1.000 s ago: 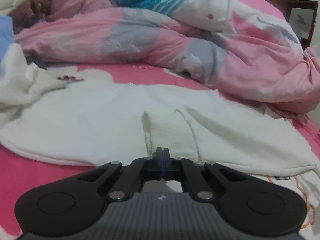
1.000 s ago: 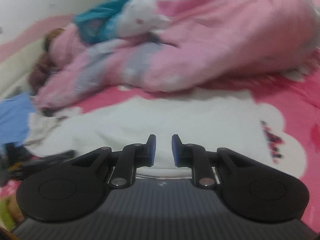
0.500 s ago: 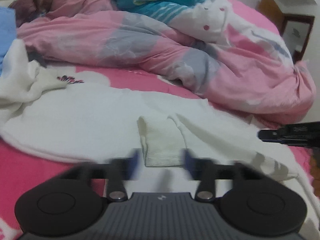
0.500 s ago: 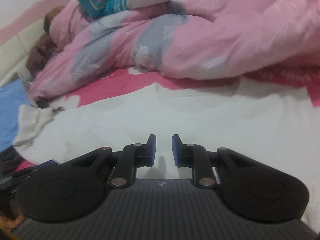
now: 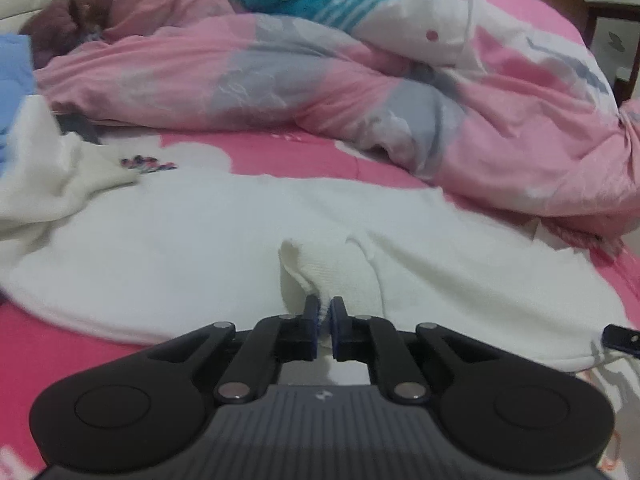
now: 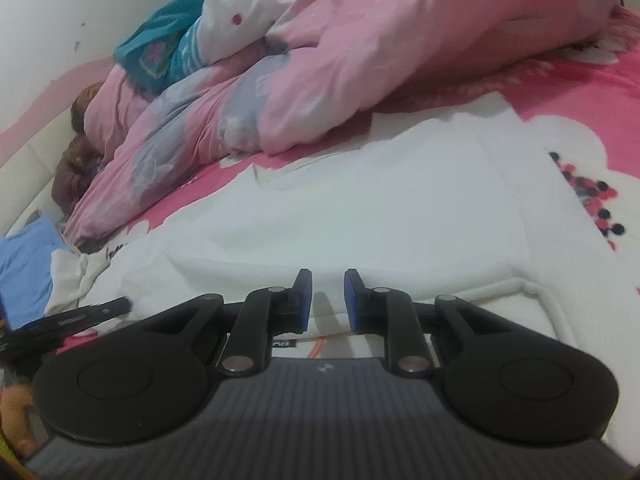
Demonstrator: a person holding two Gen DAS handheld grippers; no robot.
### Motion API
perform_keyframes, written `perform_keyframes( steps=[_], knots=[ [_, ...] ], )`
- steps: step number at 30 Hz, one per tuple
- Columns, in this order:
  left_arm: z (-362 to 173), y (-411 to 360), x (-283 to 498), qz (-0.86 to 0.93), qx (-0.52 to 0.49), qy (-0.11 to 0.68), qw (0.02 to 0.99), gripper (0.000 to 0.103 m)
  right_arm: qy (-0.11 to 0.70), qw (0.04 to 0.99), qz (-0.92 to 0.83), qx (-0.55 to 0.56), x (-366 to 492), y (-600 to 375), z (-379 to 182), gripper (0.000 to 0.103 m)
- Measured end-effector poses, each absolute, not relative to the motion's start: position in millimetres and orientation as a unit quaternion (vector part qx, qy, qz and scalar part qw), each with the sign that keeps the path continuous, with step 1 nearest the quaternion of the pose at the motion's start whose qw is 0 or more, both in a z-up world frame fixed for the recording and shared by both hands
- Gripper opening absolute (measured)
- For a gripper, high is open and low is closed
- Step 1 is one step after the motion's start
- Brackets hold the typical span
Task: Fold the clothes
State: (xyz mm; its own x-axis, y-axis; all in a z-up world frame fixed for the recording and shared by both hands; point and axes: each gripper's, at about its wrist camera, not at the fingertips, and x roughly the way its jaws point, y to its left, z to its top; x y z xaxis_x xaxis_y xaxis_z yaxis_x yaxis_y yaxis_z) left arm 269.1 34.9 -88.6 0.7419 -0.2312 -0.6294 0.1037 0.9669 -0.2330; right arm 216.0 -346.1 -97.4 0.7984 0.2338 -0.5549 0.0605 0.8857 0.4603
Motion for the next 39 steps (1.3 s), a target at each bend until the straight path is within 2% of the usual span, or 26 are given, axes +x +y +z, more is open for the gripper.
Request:
perform_keyframes(
  steps=[8, 10, 11, 13, 14, 19, 22, 25, 27, 30, 32, 35, 39],
  knots=[
    [-98.7, 34.2, 253.5, -0.087, -0.038, 0.352, 0.931, 0.008, 0.316, 0.920, 0.045, 0.228, 215.0, -341.7, -97.1, 0.018],
    [-96.6, 32.9, 248.4, -0.081, -0.015, 0.338, 0.937, 0.023, 0.316, 0.922, 0.042, 0.218, 214.5, -339.9, -93.3, 0.018],
    [-94.2, 34.6, 244.2, -0.074, -0.004, 0.329, 0.942, 0.026, 0.316, 0.924, 0.040, 0.211, 214.5, -339.0, -90.4, 0.018],
    [-87.6, 41.2, 234.1, -0.055, 0.006, 0.303, 0.951, 0.042, 0.312, 0.928, 0.037, 0.201, 213.6, -338.1, -84.8, 0.018],
    [-83.2, 44.5, 228.6, -0.049, 0.006, 0.289, 0.956, 0.044, 0.310, 0.930, 0.036, 0.196, 213.5, -337.5, -81.8, 0.018],
    [-66.9, 37.3, 227.8, -0.130, -0.035, 0.269, 0.953, 0.047, 0.333, 0.926, 0.056, 0.167, 243.7, -321.7, -74.2, 0.018],
    [-78.7, 21.6, 242.1, -0.193, -0.052, 0.295, 0.934, 0.047, 0.356, 0.918, 0.084, 0.153, 280.3, -301.1, -74.9, 0.018],
    [-103.3, 11.7, 252.1, -0.172, -0.028, 0.329, 0.928, 0.042, 0.388, 0.906, 0.105, 0.132, 319.3, -281.0, -83.9, 0.017],
    [-105.0, 16.1, 252.1, -0.175, -0.041, 0.328, 0.928, 0.043, 0.414, 0.897, 0.092, 0.122, 347.9, -272.9, -96.7, 0.017],
    [-107.4, 22.2, 252.6, -0.179, -0.061, 0.325, 0.927, 0.043, 0.403, 0.903, 0.062, 0.134, 383.3, -281.3, -102.7, 0.014],
    [-107.6, 26.2, 252.0, -0.182, -0.066, 0.324, 0.926, 0.043, 0.382, 0.911, 0.029, 0.153, 400.2, -295.7, -99.1, 0.015],
    [-108.8, 28.9, 251.1, -0.184, -0.075, 0.325, 0.925, 0.043, 0.359, 0.911, -0.026, 0.202, 393.4, -333.1, -83.3, 0.017],
    [-109.3, 29.0, 252.7, -0.187, -0.082, 0.326, 0.923, 0.046, 0.347, 0.895, 0.011, 0.281, 335.9, -377.3, -63.8, 0.018]
  ],
)
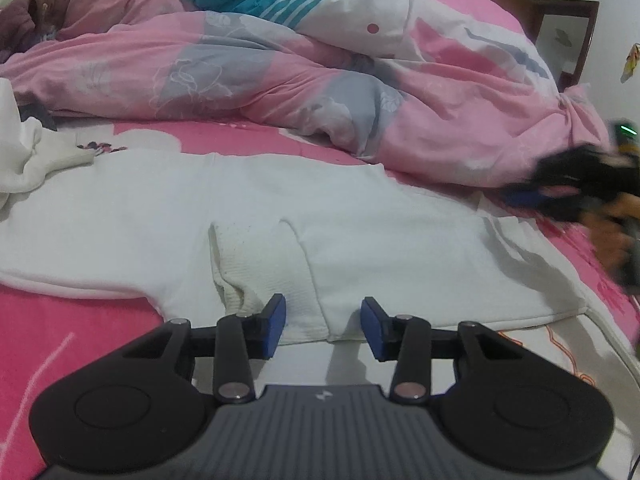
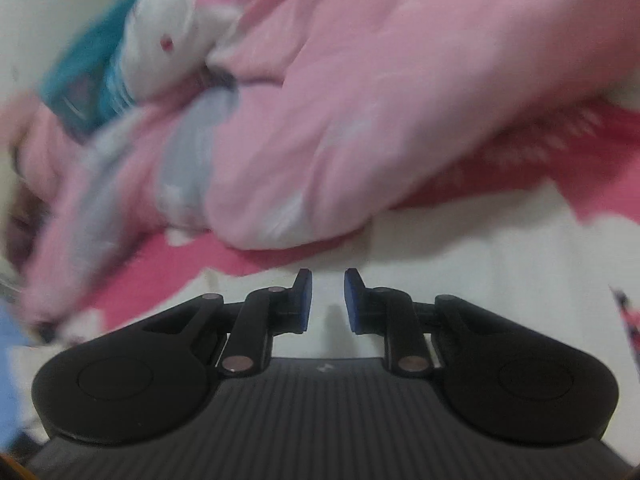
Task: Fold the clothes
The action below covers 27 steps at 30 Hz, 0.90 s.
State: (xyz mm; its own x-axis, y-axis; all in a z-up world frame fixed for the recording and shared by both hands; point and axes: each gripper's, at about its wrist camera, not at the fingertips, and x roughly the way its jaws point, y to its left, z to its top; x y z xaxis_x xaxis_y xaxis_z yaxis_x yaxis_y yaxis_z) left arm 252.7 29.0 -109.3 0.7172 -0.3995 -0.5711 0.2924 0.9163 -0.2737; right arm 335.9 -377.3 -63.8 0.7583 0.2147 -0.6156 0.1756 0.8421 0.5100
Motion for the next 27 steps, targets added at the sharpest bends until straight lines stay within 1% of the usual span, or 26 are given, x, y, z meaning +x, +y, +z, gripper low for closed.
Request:
perform_keyframes(
  steps=[2, 5, 9, 12, 16, 18, 19, 20, 21, 22, 24, 25, 27],
  knots=[
    [-109.2, 27.6, 252.5, -0.188, -0.079, 0.325, 0.923, 0.048, 0.369, 0.881, 0.020, 0.294, 312.3, -393.7, -69.9, 0.018],
    [-109.4, 28.4, 252.9, -0.190, -0.083, 0.324, 0.923, 0.048, 0.390, 0.869, -0.060, 0.299, 309.4, -428.5, -89.4, 0.019],
    [-110.2, 32.6, 254.2, -0.193, -0.097, 0.324, 0.921, 0.048, 0.321, 0.830, -0.107, 0.444, 285.4, -496.4, -93.3, 0.020],
    [-110.5, 34.4, 255.1, -0.195, -0.104, 0.326, 0.919, 0.048, 0.308, 0.831, -0.047, 0.460, 260.2, -487.7, -82.9, 0.020],
    [-110.8, 35.2, 254.0, -0.195, -0.106, 0.325, 0.919, 0.048, 0.324, 0.803, 0.063, 0.497, 228.0, -443.3, -108.3, 0.020],
    [-111.4, 37.3, 254.4, -0.197, -0.113, 0.326, 0.918, 0.048, 0.347, 0.797, 0.070, 0.490, 221.6, -427.6, -127.6, 0.020],
    [-111.7, 38.3, 254.5, -0.198, -0.117, 0.326, 0.917, 0.048, 0.360, 0.801, 0.055, 0.475, 218.3, -426.7, -133.9, 0.018],
    [-111.8, 39.3, 254.8, -0.199, -0.119, 0.326, 0.916, 0.048, 0.373, 0.806, 0.039, 0.458, 214.9, -426.7, -139.9, 0.013],
    [-111.9, 40.2, 255.1, -0.200, -0.122, 0.326, 0.916, 0.048, 0.369, 0.808, 0.035, 0.458, 209.5, -431.8, -141.7, 0.009],
    [-111.9, 40.8, 255.4, -0.200, -0.124, 0.326, 0.915, 0.048, 0.359, 0.811, 0.028, 0.462, 199.2, -441.5, -139.5, 0.009],
    [-112.1, 41.3, 255.5, -0.201, -0.126, 0.327, 0.915, 0.048, 0.336, 0.839, -0.013, 0.427, 181.0, -455.6, -125.1, 0.009],
    [-112.0, 41.0, 255.5, -0.201, -0.126, 0.327, 0.915, 0.048, 0.323, 0.857, -0.049, 0.399, 168.8, -462.5, -116.6, 0.012],
    [-111.8, 40.4, 255.4, -0.201, -0.125, 0.327, 0.915, 0.049, 0.312, 0.872, -0.113, 0.360, 152.8, -469.2, -103.8, 0.014]
  ],
)
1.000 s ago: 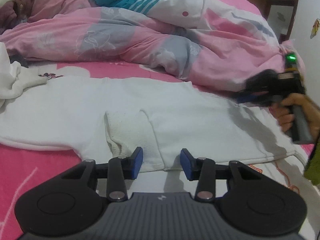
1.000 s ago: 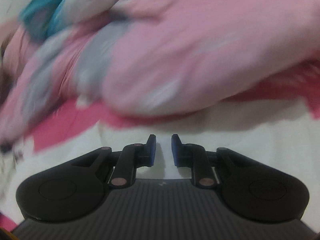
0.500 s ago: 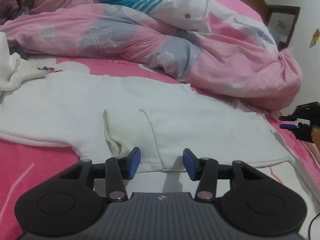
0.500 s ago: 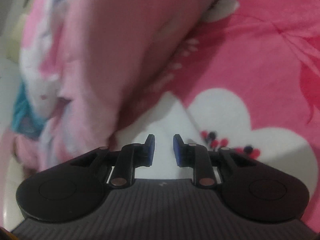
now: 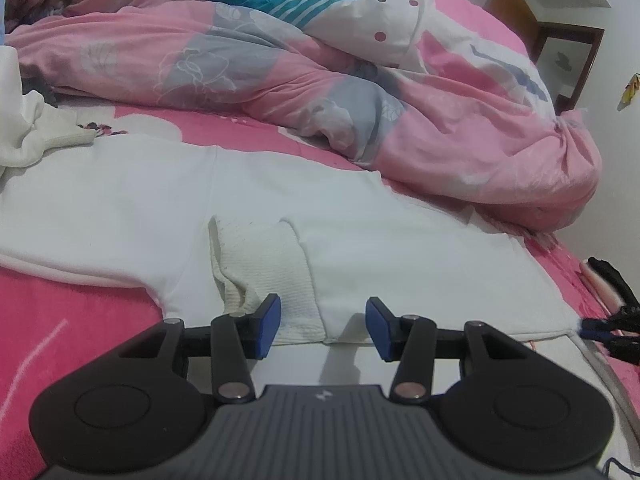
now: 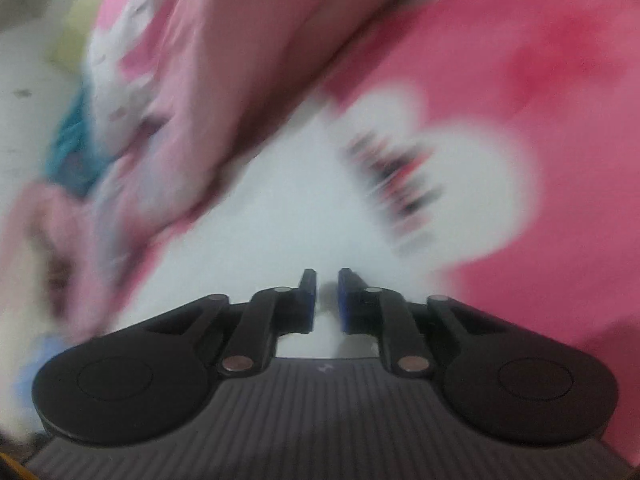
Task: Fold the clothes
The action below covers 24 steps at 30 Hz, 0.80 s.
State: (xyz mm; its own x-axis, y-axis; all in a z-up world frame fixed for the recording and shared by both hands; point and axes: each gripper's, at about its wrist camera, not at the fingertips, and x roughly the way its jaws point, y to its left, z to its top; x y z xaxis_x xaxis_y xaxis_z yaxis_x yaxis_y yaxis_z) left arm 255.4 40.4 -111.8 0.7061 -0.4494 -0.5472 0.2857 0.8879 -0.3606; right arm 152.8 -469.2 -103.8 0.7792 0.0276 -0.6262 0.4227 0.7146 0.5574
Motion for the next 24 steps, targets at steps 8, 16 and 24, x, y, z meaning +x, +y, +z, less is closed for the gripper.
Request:
perform_keyframes(
  steps=[8, 16, 24],
  knots=[
    [-113.1, 46.5, 256.8, -0.203, -0.146, 0.328, 0.911, 0.049, 0.319, 0.892, -0.020, 0.320, 187.8, -415.5, -83.2, 0.014],
    [-113.0, 46.2, 256.6, -0.200, -0.149, 0.329, 0.911, 0.049, 0.360, 0.877, -0.165, 0.272, 212.4, -450.8, -87.3, 0.013],
    [-112.4, 44.0, 256.7, -0.197, -0.145, 0.329, 0.912, 0.049, 0.368, 0.903, -0.044, 0.216, 269.9, -395.3, -64.0, 0.014]
  ],
)
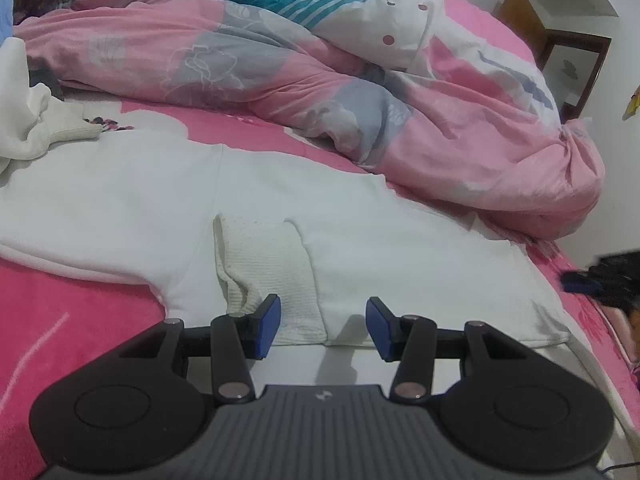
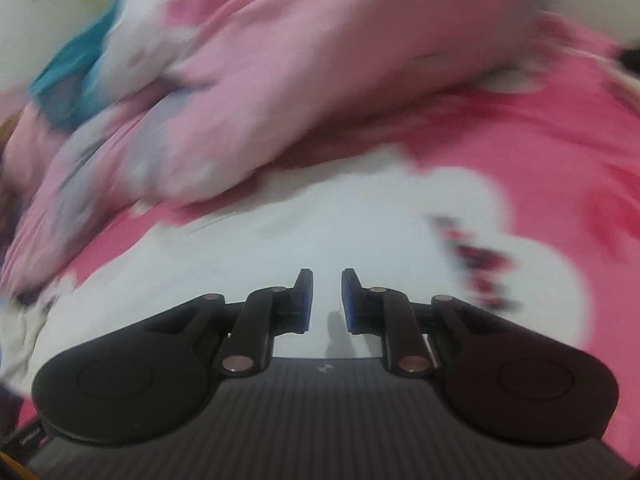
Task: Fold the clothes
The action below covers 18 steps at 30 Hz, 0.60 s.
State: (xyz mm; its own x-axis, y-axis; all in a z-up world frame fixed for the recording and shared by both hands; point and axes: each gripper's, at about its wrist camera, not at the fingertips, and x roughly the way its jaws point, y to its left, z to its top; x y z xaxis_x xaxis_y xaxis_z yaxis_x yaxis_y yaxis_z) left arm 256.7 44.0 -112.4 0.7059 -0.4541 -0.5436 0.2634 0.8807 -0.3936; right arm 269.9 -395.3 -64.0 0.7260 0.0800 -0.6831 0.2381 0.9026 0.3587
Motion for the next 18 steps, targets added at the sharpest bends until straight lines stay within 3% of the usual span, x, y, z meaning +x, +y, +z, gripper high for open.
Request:
perform_keyframes(
  steps=[5, 12, 18],
  knots=[
    [-112.4, 44.2, 257.1, -0.197, -0.146, 0.329, 0.912, 0.049, 0.383, 0.892, -0.087, 0.226, 336.7, -413.6, -96.5, 0.011],
    [-112.6, 44.5, 257.6, -0.196, -0.147, 0.329, 0.912, 0.049, 0.305, 0.908, -0.128, 0.259, 338.9, -462.6, -65.8, 0.015],
    [-113.4, 44.8, 256.9, -0.197, -0.147, 0.329, 0.912, 0.049, 0.351, 0.901, -0.066, 0.249, 341.6, -439.0, -72.7, 0.015]
  ],
)
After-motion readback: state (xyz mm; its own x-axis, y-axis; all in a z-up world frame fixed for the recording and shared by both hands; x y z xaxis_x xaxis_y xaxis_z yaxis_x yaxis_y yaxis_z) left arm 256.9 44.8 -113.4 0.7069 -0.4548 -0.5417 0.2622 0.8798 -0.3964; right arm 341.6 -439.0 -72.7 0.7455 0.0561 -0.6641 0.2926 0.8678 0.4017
